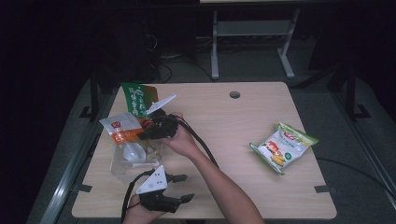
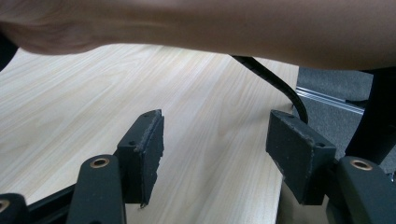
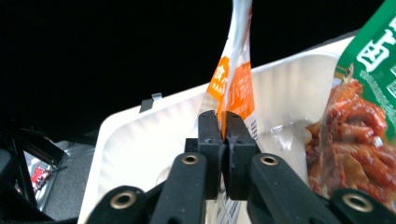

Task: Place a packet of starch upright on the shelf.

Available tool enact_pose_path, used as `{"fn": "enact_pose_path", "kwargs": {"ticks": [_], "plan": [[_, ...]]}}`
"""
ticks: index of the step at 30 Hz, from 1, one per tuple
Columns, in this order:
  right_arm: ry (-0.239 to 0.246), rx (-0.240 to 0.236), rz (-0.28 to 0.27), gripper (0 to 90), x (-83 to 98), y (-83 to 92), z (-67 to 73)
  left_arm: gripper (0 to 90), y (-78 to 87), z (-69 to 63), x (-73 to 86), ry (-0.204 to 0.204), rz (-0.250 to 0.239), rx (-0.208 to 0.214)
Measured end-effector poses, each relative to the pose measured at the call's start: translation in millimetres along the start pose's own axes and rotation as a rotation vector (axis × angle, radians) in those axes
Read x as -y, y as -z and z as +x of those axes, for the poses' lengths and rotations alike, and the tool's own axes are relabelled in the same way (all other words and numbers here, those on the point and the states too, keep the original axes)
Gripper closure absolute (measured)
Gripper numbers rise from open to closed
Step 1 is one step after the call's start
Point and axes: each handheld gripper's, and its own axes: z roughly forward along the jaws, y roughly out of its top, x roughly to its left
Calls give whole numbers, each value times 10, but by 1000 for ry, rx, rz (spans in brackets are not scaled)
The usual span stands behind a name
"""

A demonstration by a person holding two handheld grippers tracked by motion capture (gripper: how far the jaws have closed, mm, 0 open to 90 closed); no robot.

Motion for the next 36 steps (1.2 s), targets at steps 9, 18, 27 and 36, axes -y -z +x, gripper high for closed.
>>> {"fn": "enact_pose_path", "kwargs": {"ticks": [9, 18, 27, 36], "plan": [[38, 38, 46, 897, 52, 48, 27, 365, -15, 2, -4, 0, 6, 2], [28, 41, 64, 898, 110, 57, -20, 365, -19, 19, 0, -1, 7, -2], [14, 38, 93, 886, 130, 62, -39, 365, -26, 14, 0, 1, 5, 0], [30, 55, 135, 895, 183, 37, -81, 365, -44, 11, -4, -6, 6, 5]]}}
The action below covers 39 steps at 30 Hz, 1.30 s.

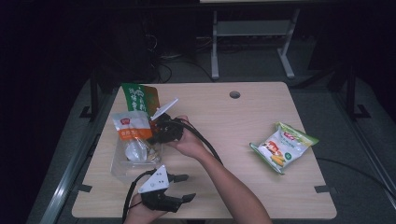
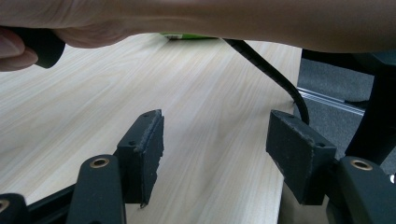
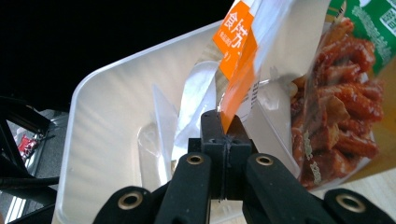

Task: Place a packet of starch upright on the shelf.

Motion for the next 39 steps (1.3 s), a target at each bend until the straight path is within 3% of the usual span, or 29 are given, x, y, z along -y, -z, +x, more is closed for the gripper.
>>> {"fn": "enact_pose_path", "kwargs": {"ticks": [3, 5, 7, 12, 16, 22, 28, 39], "plan": [[-27, -27, -2, 876, 15, 8, -9, 365, -6, -8, 0, -1, 0, 3], [-15, -47, 38, 836, 28, -17, 18, 365, -9, -11, 0, -2, -2, 4], [19, -28, 76, 865, 59, -60, 54, 365, -12, -12, -1, 3, -2, 6], [17, -25, 82, 900, 81, -77, 57, 365, -4, -15, -5, 2, -3, 3], [52, -1, 119, 900, 122, -152, 70, 366, -3, -16, -9, 2, -3, 4], [21, -6, 131, 900, 197, -191, 46, 366, -13, -24, -6, 4, -2, 7], [-5, -31, 64, 834, 246, -109, 4, 366, -13, -24, -4, 2, 3, 3], [-25, -39, -29, 698, 298, 284, 81, 364, -32, -27, -5, -4, 17, 5]]}}
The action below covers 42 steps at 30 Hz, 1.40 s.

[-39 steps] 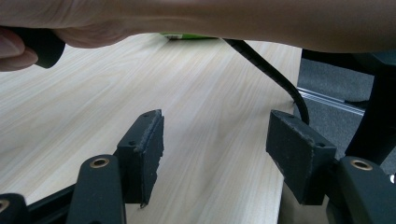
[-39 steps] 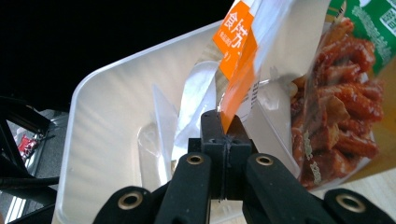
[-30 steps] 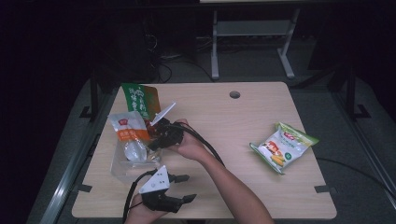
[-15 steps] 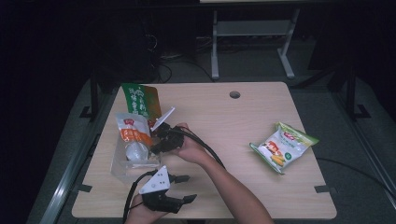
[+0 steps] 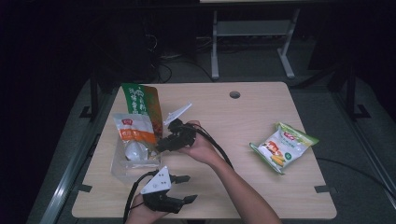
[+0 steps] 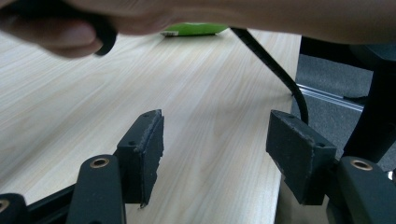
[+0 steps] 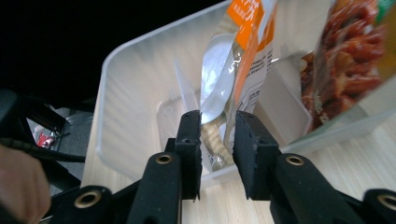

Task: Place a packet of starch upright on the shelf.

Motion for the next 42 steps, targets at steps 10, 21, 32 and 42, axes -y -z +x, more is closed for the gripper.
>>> {"fn": "enact_pose_path", "kwargs": {"ticks": [10, 21, 32, 42], "plan": [[-44, 23, -30, 651, 193, 330, 5, 352, -29, -2, 4, -2, 11, -9], [-82, 58, -52, 616, 440, 673, 5, 339, -64, 18, 12, 0, 24, -6], [-121, 94, -60, 577, 692, 937, 2, 331, -88, 27, 15, -12, 36, -2], [-152, 134, -78, 540, 897, 1187, 6, 325, -94, 41, 17, 1, 31, -2]]}}
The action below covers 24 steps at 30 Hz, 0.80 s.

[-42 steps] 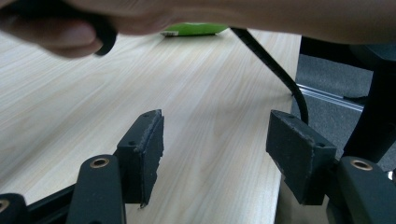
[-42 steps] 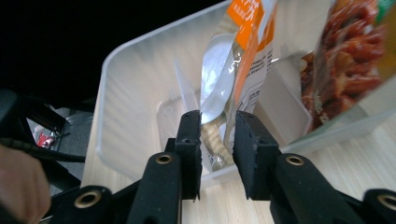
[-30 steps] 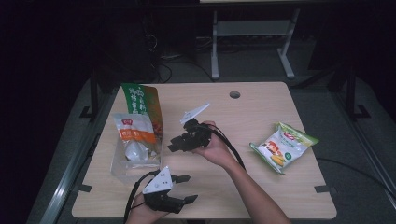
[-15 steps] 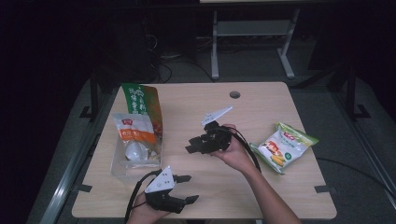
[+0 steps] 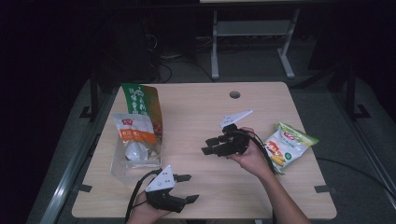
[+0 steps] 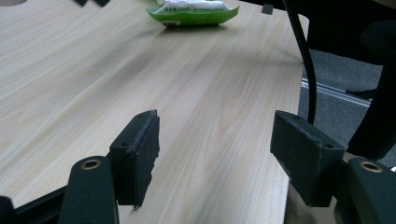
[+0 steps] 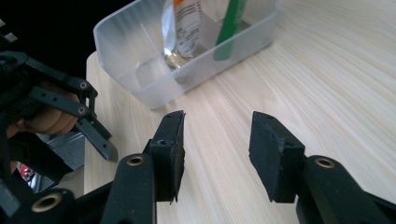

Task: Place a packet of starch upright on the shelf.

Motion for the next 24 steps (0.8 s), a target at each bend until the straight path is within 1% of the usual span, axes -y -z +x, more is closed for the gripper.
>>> {"fn": "enact_pose_path", "kwargs": {"ticks": [4, 7, 10, 12, 16, 20, 21, 22, 24], "plan": [[-14, 25, -6, 527, 92, 132, -38, 324, 1, 1, 1, -1, 3, -1], [-30, 54, -15, 514, 173, 257, -67, 324, 1, -1, 3, 1, 2, 0], [-37, 83, -17, 504, 234, 368, -89, 324, 1, 2, 3, -11, 6, 1], [-53, 98, -24, 501, 273, 446, -101, 324, 1, 0, 1, -15, 6, 1], [-67, 137, -20, 490, 358, 582, -144, 324, 1, -6, -1, -13, 3, 1], [-97, 168, -15, 476, 462, 708, -201, 324, -5, -3, 0, -12, 2, 3], [-107, 177, -12, 473, 488, 741, -217, 324, -9, -8, 1, -7, 3, 4], [-120, 190, -13, 472, 522, 782, -237, 324, -13, -13, 3, -2, 2, 5], [-129, 215, -9, 467, 569, 841, -275, 324, -20, -16, 3, -4, 2, 7]]}}
